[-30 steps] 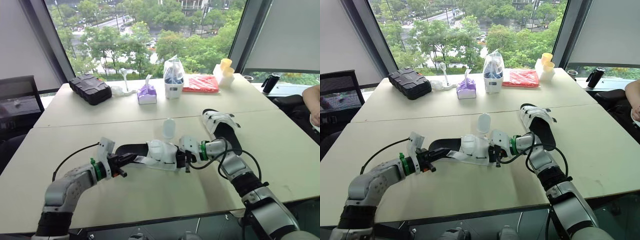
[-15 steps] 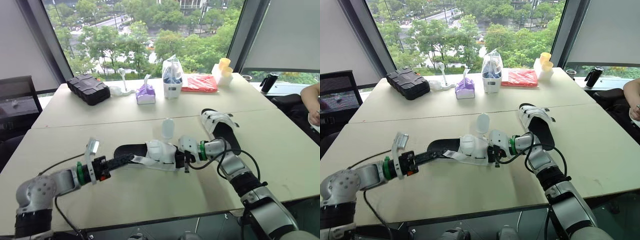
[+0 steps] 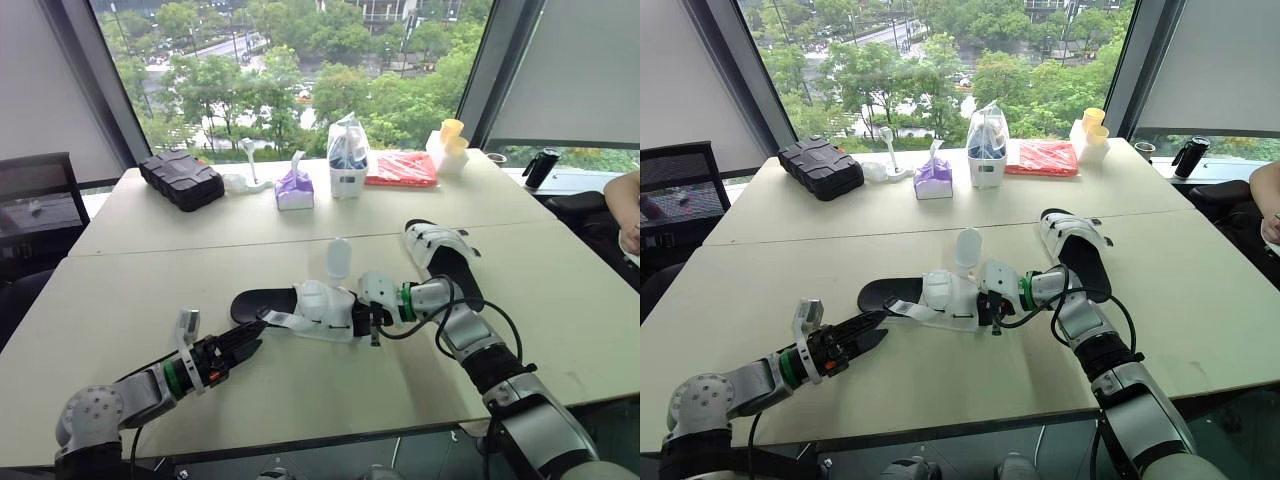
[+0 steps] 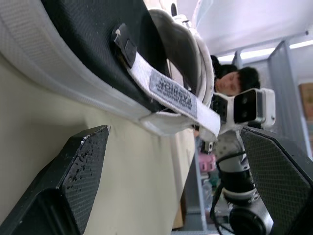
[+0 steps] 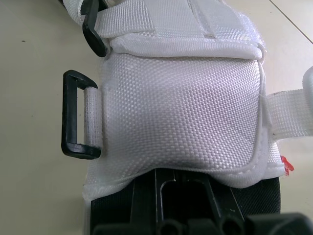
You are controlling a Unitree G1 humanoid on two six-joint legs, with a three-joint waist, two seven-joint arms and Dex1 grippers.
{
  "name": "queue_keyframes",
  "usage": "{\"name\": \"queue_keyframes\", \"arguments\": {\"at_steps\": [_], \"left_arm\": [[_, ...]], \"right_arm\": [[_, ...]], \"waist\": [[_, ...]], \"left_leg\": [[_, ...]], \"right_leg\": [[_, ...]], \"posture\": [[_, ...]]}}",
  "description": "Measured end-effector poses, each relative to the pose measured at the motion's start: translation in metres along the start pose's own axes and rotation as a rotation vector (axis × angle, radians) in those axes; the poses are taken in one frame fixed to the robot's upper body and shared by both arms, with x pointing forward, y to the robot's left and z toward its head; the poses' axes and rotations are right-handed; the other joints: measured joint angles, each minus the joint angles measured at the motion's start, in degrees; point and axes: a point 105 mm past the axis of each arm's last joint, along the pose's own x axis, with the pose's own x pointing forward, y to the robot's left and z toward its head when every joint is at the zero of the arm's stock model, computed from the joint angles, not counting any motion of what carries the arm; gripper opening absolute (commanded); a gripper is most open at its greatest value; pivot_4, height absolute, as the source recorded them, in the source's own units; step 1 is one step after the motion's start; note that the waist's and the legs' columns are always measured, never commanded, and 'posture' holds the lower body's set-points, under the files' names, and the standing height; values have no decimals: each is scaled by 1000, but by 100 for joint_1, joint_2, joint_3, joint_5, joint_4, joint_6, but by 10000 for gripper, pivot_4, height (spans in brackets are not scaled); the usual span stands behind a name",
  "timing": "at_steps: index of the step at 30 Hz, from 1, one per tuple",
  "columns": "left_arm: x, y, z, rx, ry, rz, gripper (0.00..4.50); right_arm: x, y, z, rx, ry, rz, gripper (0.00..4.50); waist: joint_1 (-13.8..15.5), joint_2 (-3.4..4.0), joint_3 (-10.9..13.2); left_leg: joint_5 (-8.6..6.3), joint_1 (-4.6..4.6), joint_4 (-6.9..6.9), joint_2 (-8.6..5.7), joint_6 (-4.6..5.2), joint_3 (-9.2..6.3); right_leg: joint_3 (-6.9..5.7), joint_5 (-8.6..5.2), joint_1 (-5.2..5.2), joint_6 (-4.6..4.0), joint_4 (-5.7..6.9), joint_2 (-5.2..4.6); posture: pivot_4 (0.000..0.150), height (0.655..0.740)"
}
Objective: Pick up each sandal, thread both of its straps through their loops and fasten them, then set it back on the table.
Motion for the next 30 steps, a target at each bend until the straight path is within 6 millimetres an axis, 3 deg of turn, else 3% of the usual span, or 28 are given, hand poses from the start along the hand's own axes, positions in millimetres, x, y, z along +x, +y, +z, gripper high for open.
{"name": "queue_keyframes", "arguments": {"at_steps": [6, 18, 30], "left_arm": [[17, -6, -7, -39, 28, -33, 44599], [26, -24, -15, -64, 61, -96, 44599], [35, -37, 2, -48, -24, -98, 44599]], "right_arm": [[0, 0, 1, -2, -3, 2, 0], [1, 0, 1, -4, -3, 4, 0], [1, 0, 2, -5, -4, 3, 0]], "waist": [[-13, -1, 0], [-15, -5, 3], [-15, -9, 5]], "left_leg": [[0, -3, -2, 0, 0, 0], [0, -6, -4, 0, 0, 0], [0, -8, -4, 1, -1, 1]], "right_leg": [[0, 6, 0, -8, 0, 0], [-1, 4, 0, -3, -1, 1], [0, 1, 3, 0, -5, 0]], "posture": [[1500, 7400], [1500, 7400], [1500, 7400]]}}
